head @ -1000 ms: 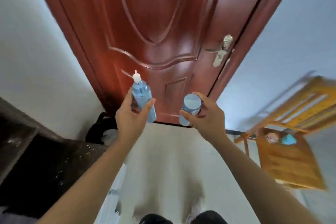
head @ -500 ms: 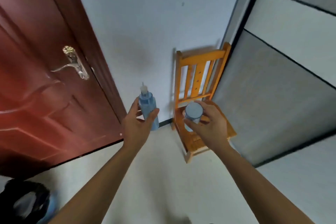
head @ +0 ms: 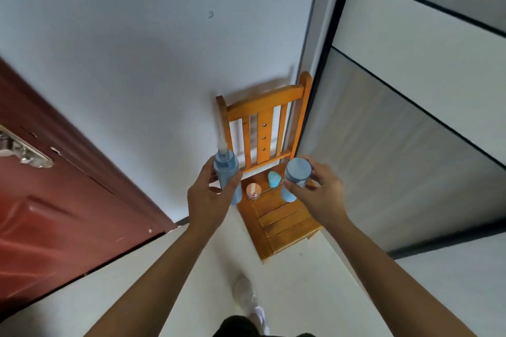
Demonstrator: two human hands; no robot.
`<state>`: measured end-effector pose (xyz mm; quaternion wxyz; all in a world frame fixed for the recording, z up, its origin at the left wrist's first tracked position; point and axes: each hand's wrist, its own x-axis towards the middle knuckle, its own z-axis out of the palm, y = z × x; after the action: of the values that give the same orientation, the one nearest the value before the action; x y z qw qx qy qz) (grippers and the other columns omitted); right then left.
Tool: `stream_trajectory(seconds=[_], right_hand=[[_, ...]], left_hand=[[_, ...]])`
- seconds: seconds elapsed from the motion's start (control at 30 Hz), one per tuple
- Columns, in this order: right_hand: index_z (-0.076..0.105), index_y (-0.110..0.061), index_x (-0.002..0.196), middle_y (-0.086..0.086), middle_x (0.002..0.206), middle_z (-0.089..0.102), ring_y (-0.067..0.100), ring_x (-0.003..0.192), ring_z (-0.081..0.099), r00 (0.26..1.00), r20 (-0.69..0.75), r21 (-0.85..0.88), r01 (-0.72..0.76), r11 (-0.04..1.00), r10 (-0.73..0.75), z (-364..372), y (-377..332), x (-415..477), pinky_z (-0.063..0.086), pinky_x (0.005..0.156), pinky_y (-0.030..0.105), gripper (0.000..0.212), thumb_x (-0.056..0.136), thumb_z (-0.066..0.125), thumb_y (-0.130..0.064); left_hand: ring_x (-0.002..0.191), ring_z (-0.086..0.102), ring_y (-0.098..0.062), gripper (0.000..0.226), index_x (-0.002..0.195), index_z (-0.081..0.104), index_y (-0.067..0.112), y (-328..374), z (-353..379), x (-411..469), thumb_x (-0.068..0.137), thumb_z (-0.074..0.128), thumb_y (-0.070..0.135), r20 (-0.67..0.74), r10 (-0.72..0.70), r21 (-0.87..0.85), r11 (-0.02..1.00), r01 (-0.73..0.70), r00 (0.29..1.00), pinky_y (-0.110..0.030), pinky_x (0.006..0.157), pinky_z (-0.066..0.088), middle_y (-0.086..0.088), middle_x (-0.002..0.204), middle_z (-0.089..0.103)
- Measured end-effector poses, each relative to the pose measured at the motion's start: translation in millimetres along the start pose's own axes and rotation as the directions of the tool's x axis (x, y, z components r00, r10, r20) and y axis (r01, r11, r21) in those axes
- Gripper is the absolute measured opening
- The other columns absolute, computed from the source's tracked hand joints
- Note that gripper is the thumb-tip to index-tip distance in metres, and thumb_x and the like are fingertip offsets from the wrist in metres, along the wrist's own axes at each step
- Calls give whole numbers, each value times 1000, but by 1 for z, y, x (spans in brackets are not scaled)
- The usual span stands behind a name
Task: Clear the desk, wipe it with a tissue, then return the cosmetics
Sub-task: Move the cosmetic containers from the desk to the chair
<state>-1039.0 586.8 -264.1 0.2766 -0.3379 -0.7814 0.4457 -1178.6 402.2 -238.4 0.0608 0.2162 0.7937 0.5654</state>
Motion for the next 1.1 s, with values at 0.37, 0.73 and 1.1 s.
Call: stream_trajectory(seconds=[0.37, 0.73, 1.1], right_hand=[[60, -30, 127, -16, 116, 61, 11, 105, 62, 992, -32, -58, -122, 991, 121, 9, 54, 115, 46, 71, -2, 62, 71, 87, -35], [60, -22, 131, -5, 125, 65, 13, 114, 61, 966, 171, -33, -191, 981, 194, 49, 225, 189, 56, 90, 23, 62, 76, 86, -29], [54, -15, 138, 1, 136, 60, 14, 127, 57, 950, 284, 15, -143, 990, 133, 111, 353, 232, 57, 96, 39, 63, 83, 81, -29]], left_hand=[[106, 65, -16, 59, 131, 59, 11, -33, 95, 96, 80, 75, 36, 49, -121, 30, 992, 119, 991, -26, 88, 55, -1, 121, 68], [98, 61, -2, 48, 128, 58, 21, -150, 232, 106, 85, 76, 30, -151, -380, 110, 911, 397, 913, -13, 84, 49, 13, 118, 63], [114, 61, -12, 50, 132, 53, 21, -283, 340, 125, 89, 72, 37, -246, -410, 146, 880, 451, 878, -22, 91, 52, 8, 126, 64]])
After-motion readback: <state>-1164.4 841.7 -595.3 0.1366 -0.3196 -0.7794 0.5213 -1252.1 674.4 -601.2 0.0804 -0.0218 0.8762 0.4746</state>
